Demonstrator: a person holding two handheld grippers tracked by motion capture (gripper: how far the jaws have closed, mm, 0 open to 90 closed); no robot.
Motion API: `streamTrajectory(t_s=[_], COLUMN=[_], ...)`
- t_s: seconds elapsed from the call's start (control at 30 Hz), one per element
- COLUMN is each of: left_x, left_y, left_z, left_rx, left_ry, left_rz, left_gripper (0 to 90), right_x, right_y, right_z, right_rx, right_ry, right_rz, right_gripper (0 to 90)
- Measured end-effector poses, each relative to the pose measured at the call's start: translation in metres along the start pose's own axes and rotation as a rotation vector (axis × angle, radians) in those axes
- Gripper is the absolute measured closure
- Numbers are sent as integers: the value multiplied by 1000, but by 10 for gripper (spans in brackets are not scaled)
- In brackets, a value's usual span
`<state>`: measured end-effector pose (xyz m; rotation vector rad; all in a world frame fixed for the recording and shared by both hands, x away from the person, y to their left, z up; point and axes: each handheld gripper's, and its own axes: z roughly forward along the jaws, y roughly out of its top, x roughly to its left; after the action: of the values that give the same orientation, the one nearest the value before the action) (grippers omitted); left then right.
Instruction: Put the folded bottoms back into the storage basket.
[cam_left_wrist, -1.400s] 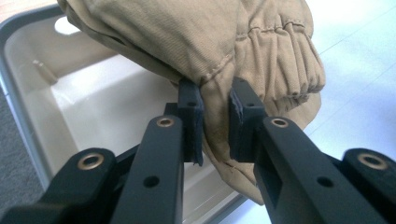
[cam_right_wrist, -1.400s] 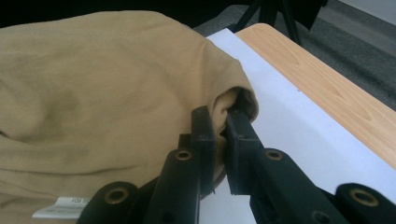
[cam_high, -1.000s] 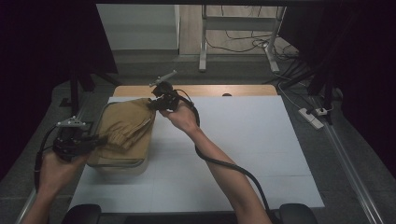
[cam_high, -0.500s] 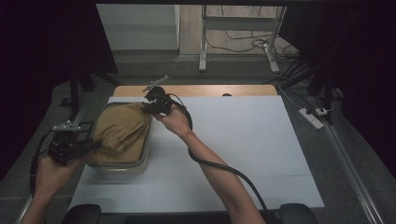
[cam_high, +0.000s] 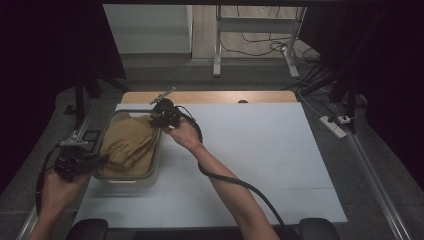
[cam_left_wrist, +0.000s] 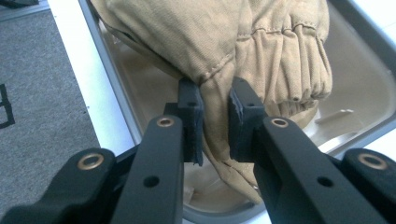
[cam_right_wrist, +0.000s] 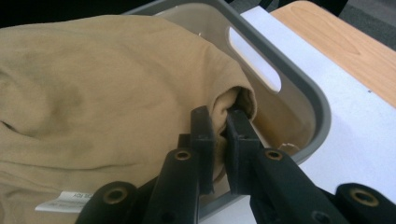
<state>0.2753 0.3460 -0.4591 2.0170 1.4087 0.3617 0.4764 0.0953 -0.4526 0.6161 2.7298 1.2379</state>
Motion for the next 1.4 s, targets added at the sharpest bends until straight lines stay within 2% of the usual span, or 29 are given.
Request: streamTrajectory(t_s=[0.4, 0.5, 0.57, 0.67, 0.83, 1.03, 1.13, 1.4], left_x=[3, 4, 4, 4, 4, -1, -4, -13], left_y=[-5, -5, -6, -6, -6, -8, -8, -9], left_z=[13, 13, 13, 10, 7, 7, 6, 2], left_rx=[38, 37, 32, 13, -8, -38, -60, -150], left_ry=[12, 4, -3, 0, -9, -49, -80, -164], left_rz=[0, -13, -24, -22, -32, -42, -48, -47], left_gripper=[765, 747, 692, 663, 630, 537, 454, 234], right_x=[0, 0, 0, -1, -1, 1, 2, 4], right_y=[-9, -9, -8, -8, -6, -6, -6, -7], right_z=[13, 14, 15, 14, 11, 6, 2, -8], right_rx=[27, 18, 11, 11, -13, -22, -22, -14], right_ry=[-16, -26, -28, -22, -12, 7, 15, -11], right_rz=[-4, -11, 1, 12, 28, 32, 34, 21], right_gripper=[811, 740, 678, 604, 534, 451, 389, 206])
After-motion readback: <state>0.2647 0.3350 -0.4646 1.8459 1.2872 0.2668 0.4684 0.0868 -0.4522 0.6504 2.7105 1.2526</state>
